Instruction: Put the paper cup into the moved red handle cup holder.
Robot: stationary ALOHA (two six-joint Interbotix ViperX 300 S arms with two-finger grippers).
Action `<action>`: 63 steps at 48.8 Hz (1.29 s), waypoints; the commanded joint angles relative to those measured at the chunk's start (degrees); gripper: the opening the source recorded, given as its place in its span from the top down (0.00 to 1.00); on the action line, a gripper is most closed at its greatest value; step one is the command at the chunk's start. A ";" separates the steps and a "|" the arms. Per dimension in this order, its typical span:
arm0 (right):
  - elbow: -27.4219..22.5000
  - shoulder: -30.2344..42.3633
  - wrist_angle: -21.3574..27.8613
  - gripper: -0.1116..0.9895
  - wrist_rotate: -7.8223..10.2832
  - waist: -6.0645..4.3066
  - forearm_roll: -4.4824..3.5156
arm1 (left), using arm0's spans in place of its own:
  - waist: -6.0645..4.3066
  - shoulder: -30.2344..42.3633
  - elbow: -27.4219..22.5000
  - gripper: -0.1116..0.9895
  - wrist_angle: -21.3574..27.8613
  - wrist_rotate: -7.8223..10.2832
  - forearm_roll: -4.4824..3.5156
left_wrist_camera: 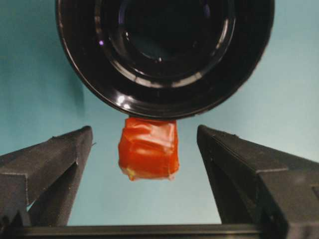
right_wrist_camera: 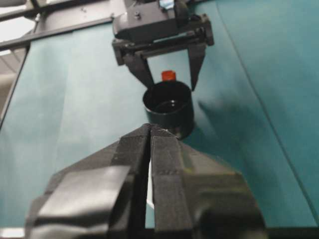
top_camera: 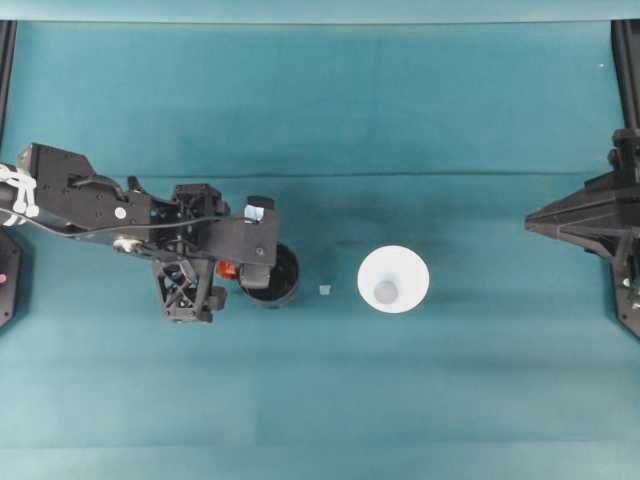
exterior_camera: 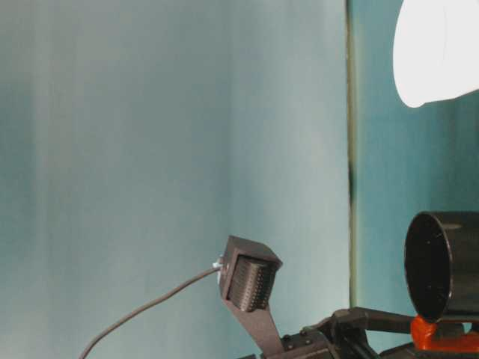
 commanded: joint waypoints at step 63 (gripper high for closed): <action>-0.79 0.18 -0.26 0.98 0.53 -0.09 0.26 | 0.26 -1.67 -3.34 0.62 -0.26 0.00 0.09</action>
